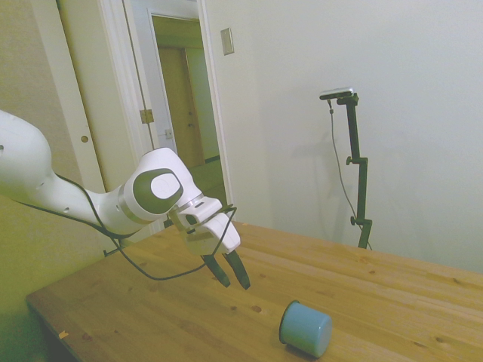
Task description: Flip the mug upright
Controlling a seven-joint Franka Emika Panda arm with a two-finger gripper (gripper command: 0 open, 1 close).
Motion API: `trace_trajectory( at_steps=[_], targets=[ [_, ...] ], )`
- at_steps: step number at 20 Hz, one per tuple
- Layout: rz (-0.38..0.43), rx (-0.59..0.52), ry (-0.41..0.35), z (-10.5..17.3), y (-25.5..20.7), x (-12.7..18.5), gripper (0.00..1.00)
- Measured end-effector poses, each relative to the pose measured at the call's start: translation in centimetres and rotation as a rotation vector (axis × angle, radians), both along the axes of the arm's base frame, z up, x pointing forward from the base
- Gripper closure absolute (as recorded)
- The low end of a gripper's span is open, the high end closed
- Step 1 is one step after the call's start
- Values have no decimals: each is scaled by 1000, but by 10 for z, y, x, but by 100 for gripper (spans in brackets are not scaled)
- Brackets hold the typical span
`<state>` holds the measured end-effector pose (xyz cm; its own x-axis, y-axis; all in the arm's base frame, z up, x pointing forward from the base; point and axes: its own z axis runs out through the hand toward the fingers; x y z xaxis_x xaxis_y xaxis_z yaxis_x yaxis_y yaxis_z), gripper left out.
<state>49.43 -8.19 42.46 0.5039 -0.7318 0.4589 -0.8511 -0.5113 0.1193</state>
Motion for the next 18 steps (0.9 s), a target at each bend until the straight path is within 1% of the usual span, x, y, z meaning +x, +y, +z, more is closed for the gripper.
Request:
trace_trajectory(
  at_steps=[3, 8, 13, 15, 18],
  targets=[
    [-14, -87, 6, -10, -12, 1, 0],
    [-37, -211, 9, -17, -27, 1, 0],
    [-89, -292, 12, -36, -28, 5, 0],
    [-116, -324, 7, -40, -28, 8, 0],
    [-133, -348, 6, -43, -29, 14, 0]
  ],
)
